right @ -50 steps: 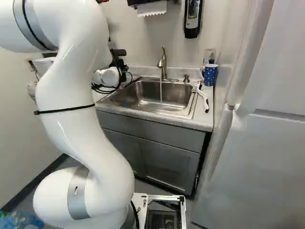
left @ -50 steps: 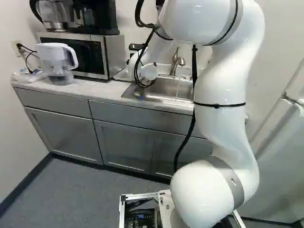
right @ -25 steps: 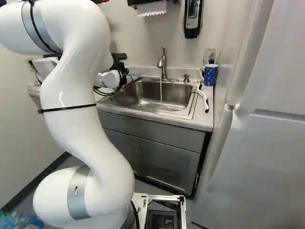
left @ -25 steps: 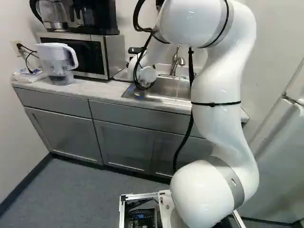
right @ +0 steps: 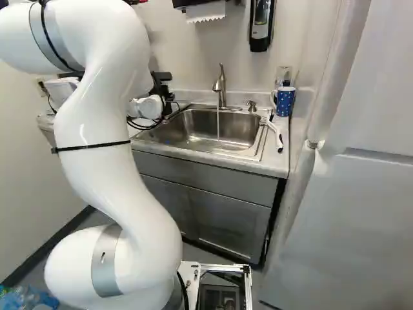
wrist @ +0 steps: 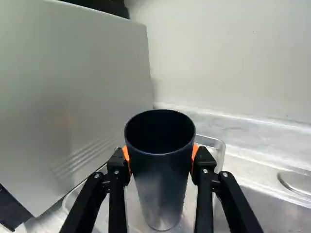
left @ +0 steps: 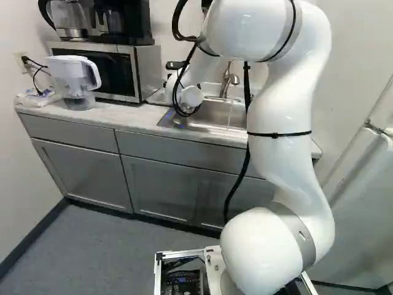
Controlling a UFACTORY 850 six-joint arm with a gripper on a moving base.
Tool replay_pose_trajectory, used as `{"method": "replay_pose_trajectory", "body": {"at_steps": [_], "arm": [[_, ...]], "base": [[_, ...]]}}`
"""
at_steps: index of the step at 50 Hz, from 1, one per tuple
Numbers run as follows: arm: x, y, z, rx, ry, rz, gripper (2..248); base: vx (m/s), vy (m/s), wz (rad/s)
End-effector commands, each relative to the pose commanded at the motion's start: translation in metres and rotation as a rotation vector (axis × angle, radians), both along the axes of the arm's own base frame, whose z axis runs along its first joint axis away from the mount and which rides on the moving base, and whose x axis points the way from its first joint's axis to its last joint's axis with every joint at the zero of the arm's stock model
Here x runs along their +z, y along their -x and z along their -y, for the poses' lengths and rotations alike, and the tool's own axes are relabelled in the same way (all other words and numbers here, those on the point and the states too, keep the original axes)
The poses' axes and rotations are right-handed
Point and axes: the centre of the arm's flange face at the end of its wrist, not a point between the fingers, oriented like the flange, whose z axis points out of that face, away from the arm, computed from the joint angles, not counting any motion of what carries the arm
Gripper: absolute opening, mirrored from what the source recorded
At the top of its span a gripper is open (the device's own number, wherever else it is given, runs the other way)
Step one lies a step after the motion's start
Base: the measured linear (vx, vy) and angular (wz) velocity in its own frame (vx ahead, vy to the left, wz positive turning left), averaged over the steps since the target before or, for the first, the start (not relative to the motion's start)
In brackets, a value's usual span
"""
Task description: Rinse the cup and place it in the tray
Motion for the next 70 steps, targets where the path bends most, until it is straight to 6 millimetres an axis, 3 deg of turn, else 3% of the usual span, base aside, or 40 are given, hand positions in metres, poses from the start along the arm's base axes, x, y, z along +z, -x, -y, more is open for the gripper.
{"method": "replay_pose_trajectory", "body": {"at_steps": [6,7,11,12,16,17,21,22,70], "arm": [[0.000,0.000,0.000,0.000,0.000,0.000,128],[0.000,0.000,0.000,0.000,0.000,0.000,156],[0.000,0.000,0.000,0.000,0.000,0.000,156],[0.000,0.000,0.000,0.000,0.000,0.000,190],[0.001,0.000,0.000,0.000,0.000,0.001,190],[0.001,0.000,0.000,0.000,0.000,0.002,226],[0.004,0.000,0.000,0.000,-0.002,0.007,226],[0.005,0.000,0.000,0.000,-0.002,0.009,247],[0.057,0.001,0.000,0.000,-0.019,0.076,247]], "base": [[0.000,0.000,0.000],[0.000,0.000,0.000],[0.000,0.000,0.000],[0.000,0.000,0.000],[0.000,0.000,0.000],[0.000,0.000,0.000],[0.000,0.000,0.000],[0.000,0.000,0.000],[0.000,0.000,0.000]]}}
